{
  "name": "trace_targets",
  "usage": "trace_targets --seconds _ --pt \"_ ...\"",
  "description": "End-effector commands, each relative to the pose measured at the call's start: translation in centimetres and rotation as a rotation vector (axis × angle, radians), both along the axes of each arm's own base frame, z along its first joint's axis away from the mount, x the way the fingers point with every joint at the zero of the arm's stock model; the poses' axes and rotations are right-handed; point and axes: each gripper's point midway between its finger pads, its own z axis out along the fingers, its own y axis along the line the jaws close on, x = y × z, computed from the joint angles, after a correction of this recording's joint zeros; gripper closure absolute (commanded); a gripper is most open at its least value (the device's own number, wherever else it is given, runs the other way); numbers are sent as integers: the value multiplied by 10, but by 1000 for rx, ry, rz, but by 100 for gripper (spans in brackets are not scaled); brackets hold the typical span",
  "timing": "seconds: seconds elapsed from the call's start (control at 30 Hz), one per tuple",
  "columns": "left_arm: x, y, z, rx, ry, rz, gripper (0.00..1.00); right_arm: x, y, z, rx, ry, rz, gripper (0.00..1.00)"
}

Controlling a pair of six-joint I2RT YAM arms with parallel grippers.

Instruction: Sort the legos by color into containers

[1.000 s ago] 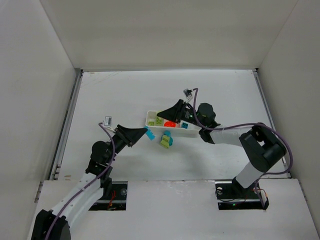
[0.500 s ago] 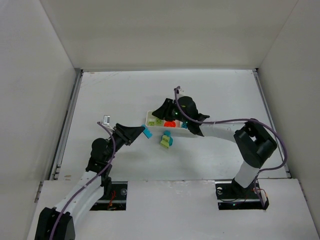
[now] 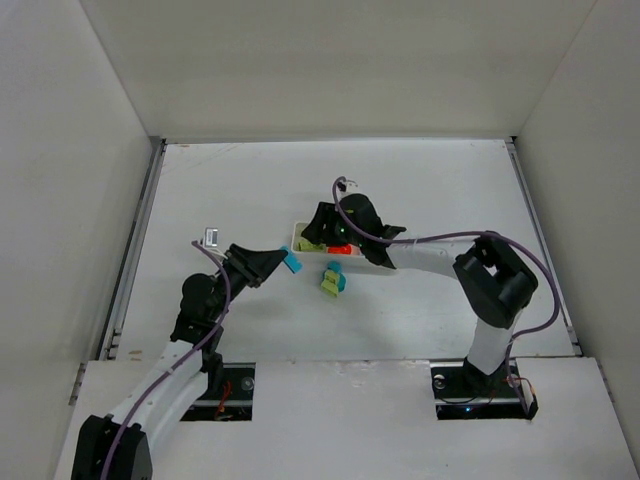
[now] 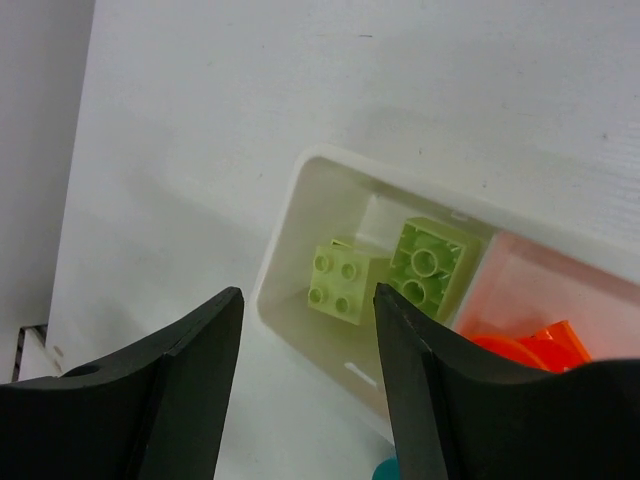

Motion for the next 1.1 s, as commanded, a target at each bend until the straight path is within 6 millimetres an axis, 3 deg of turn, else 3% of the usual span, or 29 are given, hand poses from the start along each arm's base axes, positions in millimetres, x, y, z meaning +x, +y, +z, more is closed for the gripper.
trace_targets --seconds 0.0,0.13,0.3,0.37,0.43,0.6,0.73,0.93,1.07 --pt "5 1 34 0 -111 8 85 6 7 35 43 -74 5 37" --pt "9 0 44 10 -138 24 85 2 -9 57 70 -109 -27 38" --pt "19 -22 57 67 -167 0 84 7 -94 83 85 -187 -231 52" --pt "23 -36 59 102 -177 -17 84 4 -133 83 70 -210 -335 65" --pt "29 -60 58 163 -191 -40 84 -1 -165 82 66 -224 -426 70" --pt "44 -128 41 333 -210 -103 84 -19 -216 73 76 -240 -571 63" --pt "58 -172 30 419 -222 -119 84 -27 -236 60 62 -231 -612 55" --pt "87 -210 14 489 -222 -100 84 -36 -251 48 97 -219 -661 47" --pt "104 -224 1 535 -220 -71 83 -38 -260 50 127 -230 -687 46"
